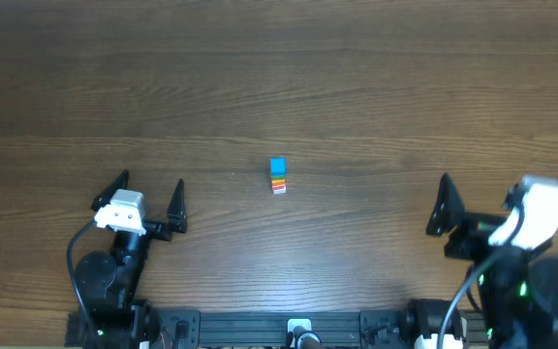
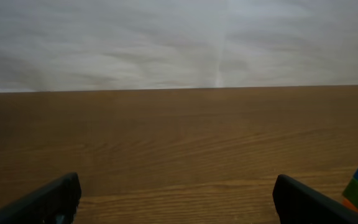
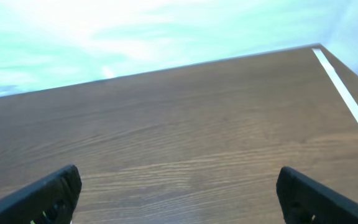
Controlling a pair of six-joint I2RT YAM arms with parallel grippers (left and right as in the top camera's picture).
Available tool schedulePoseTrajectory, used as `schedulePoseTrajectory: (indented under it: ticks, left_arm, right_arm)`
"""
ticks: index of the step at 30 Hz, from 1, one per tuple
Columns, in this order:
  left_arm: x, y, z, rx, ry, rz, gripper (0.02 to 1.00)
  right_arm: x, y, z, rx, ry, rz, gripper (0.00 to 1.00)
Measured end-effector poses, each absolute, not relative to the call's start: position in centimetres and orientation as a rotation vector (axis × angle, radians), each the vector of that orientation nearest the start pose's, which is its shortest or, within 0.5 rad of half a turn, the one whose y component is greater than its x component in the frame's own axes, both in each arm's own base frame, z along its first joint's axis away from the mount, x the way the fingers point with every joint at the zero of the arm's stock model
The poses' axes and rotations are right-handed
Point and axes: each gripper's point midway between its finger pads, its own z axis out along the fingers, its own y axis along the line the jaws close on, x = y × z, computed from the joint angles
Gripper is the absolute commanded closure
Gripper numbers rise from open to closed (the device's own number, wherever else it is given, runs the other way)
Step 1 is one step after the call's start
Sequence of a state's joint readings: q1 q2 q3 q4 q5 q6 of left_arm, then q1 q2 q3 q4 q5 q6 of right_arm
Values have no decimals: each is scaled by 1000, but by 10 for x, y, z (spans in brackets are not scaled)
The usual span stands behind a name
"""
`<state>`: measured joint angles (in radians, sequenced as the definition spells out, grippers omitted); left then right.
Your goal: Stack Cubes
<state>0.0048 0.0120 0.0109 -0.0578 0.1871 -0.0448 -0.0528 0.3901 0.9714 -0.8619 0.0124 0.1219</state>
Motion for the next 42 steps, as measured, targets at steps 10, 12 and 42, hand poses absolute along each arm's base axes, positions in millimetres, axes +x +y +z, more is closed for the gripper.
schedulePoseTrajectory:
  ticks: [10,12,42]
  left_arm:
    - [244,-31,162,103,1629,-183,20]
    - [244,-31,162,103,1629,-183,20]
    - [244,-31,162,103,1629,-183,20]
  right_arm:
    - [188,-3,298,57,1689,35,9]
    - [191,-2,293,49,1655,34,9]
    - [244,7,181,-56,1594,39,7]
